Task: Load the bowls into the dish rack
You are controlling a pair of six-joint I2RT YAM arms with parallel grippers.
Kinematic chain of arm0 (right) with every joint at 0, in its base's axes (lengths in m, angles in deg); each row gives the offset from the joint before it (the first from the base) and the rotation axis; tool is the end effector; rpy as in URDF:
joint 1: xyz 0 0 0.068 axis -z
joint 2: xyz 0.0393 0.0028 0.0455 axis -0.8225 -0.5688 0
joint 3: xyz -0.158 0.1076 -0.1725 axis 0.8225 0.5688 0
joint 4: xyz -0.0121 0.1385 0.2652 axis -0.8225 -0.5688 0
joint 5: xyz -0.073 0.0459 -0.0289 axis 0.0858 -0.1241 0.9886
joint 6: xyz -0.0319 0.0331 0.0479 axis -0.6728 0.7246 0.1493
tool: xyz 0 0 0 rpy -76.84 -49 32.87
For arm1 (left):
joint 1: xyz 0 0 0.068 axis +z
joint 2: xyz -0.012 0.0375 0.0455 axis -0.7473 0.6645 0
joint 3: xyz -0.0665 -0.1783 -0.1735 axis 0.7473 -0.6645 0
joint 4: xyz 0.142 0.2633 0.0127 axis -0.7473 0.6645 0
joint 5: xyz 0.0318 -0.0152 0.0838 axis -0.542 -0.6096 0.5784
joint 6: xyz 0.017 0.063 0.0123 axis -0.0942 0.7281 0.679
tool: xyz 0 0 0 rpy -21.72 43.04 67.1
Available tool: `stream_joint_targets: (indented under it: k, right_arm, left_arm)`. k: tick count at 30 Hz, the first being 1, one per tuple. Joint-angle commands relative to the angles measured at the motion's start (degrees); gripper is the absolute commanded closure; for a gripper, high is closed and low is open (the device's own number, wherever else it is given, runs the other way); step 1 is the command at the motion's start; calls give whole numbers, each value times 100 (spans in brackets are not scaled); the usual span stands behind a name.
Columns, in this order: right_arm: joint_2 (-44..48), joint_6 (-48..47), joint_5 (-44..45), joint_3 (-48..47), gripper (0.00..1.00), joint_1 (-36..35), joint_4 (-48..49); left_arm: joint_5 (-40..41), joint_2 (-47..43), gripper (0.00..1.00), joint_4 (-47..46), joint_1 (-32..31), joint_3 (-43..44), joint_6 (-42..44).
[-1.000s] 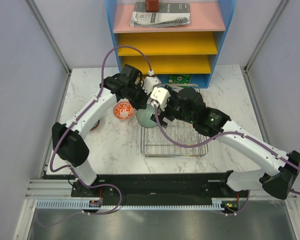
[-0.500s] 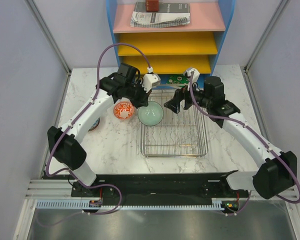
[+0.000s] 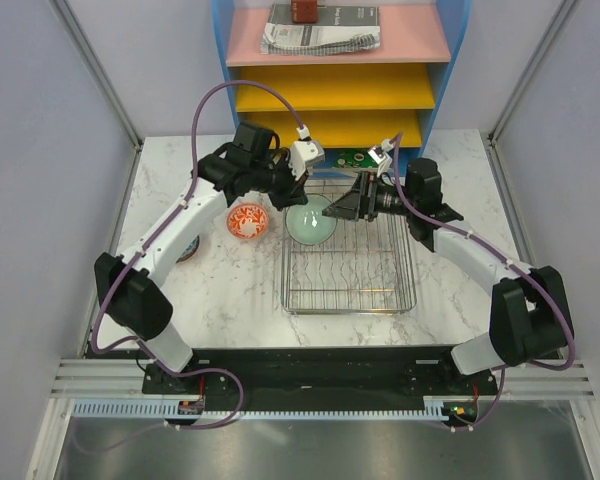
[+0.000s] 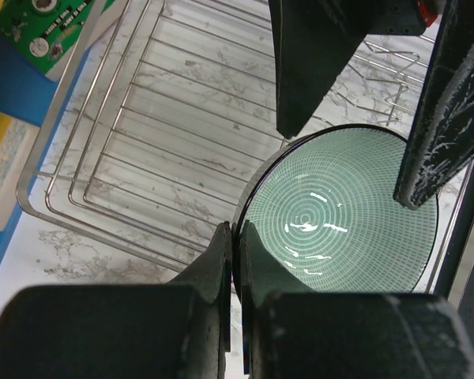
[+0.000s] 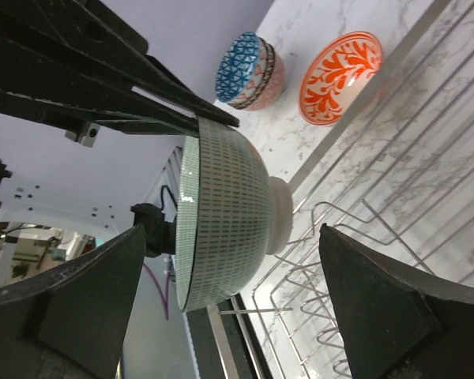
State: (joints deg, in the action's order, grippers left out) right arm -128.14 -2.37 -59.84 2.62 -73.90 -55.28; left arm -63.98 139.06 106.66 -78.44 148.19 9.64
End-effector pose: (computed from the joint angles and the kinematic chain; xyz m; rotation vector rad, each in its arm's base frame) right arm 0.3446 0.1594 0.2516 -0.3558 1.9727 1.4957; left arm 0.3444 -0.2301 0.3383 1.3000 1.8706 -0.6475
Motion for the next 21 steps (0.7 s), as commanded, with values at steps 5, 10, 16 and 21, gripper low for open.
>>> stream_joint_targets:
  k: [5,10,16,21]
  right_arm:
    - [-362,1555,-1199,312,2,20,2065]
    - [-450,1354,-1349,312,3,20,1821]
    - [-397,1397,-1446,391,5,20,2022]
    - [-441,1783,-1516,400,8,20,2400]
  left_arm:
    - [-632,-364,98,-613,3,40,316]
    - [-667,-285,98,-649,12,145,342]
    - [-755,-162,98,-640,20,233,316]
    - [-817,-127,98,-649,20,233,316]
